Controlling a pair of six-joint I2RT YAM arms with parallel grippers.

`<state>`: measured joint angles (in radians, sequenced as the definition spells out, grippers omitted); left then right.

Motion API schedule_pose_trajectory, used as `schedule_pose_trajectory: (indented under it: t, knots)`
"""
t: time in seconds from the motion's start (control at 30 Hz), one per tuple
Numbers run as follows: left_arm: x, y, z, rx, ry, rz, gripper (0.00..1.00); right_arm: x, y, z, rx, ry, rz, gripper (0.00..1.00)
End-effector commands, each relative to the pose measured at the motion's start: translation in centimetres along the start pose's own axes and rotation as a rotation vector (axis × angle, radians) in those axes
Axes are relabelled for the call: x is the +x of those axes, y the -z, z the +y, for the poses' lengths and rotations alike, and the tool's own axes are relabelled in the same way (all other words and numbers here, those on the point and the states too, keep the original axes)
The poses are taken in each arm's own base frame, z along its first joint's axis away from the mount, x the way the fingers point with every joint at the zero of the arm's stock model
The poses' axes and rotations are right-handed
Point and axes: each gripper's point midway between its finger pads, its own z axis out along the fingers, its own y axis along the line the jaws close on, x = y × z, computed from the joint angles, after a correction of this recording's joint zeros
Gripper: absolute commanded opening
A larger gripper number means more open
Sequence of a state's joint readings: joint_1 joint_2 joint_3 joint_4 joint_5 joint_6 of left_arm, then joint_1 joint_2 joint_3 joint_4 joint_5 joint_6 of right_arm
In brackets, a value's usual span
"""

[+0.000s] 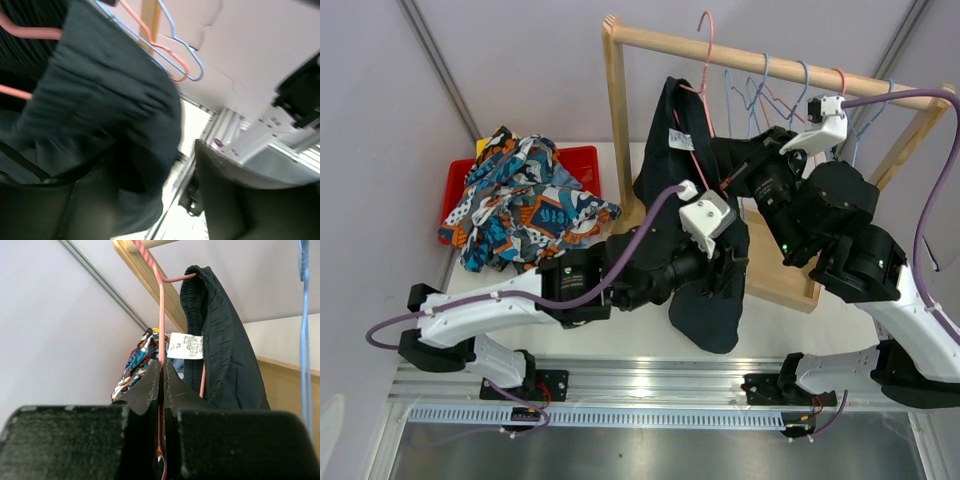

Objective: Remove the shorts from the hanger

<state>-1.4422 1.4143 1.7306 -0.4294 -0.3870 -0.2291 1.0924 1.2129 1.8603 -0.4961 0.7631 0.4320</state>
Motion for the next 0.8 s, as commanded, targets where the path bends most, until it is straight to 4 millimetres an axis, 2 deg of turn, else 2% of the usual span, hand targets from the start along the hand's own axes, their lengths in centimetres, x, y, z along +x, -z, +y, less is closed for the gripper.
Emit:
schedule_pose_trajectory:
  t: [0.0,0.07,0.1,0.17,0.27,0.3,0.37,0.4,0.43,0.47,0.5,0.57,0.6,0.63,0.67,0.7,0.77]
  knots:
    - [-1.9,-1.0,0.5,-0.052,-0.039,-0.067,0.42,-4.8,2.0,0.6,-0.039,-0.160,-0.114,0.00]
    - [-2.0,-1.0,0.7,-0.068,-0.019,-0.070,0.17,-4.8,2.1,0.4,-0.037,-0.156,-0.117,0.00]
    - [-2.0,-0.9,0.7,-0.070,-0.010,-0.069,0.00,-5.1,2.3,0.3,-0.040,-0.148,-0.121,0.00]
    - [-2.3,-0.4,0.2,-0.047,0.006,-0.072,0.00,-5.2,2.3,0.1,-0.030,-0.141,-0.126,0.00]
    - [-2.3,0.9,-1.5,0.022,0.035,-0.074,0.00,-5.4,2.2,0.0,-0.021,-0.118,-0.136,0.00]
    - [-1.7,1.2,-1.9,0.029,0.032,-0.063,0.00,-5.8,2.2,0.0,-0.020,-0.120,-0.146,0.00]
    - [-0.8,2.3,-3.9,0.076,0.032,-0.043,0.00,-6.2,2.1,-0.2,-0.007,-0.096,-0.160,0.00]
    - [0.5,2.4,-4.4,0.080,0.018,-0.014,0.00,-7.0,2.2,-0.2,-0.004,-0.099,-0.179,0.00]
    - [1.5,3.1,-6.1,0.115,0.009,0.009,0.00,-7.2,1.9,-0.2,0.003,-0.088,-0.185,0.00]
    - [2.3,3.5,-7.0,0.128,0.008,0.024,0.00,-7.6,1.9,-0.3,0.008,-0.071,-0.194,0.00]
    - [4.3,3.5,-7.6,0.134,-0.008,0.062,0.00,-7.9,1.8,-0.3,0.013,-0.062,-0.201,0.00]
    - [6.2,4.5,-9.7,0.159,0.011,0.095,0.00,-9.2,1.7,-0.5,0.025,-0.050,-0.228,0.00]
    - [8.4,4.6,-10.2,0.161,0.001,0.132,0.00,-9.5,1.7,-0.6,0.030,-0.041,-0.233,0.00]
    - [9.4,5.4,-11.4,0.182,0.006,0.146,0.00,-9.7,1.6,-0.6,0.035,-0.035,-0.238,0.00]
    - [10.1,5.6,-11.8,0.184,0.036,0.158,0.00,-10.5,1.8,-0.7,0.037,-0.035,-0.252,0.00]
    - [12.0,5.7,-12.0,0.189,0.036,0.186,0.00,-10.7,1.9,-0.9,0.042,-0.029,-0.252,0.00]
    - [12.9,6.2,-12.6,0.195,0.077,0.199,0.00,-11.1,2.2,-1.1,0.045,-0.035,-0.254,0.00]
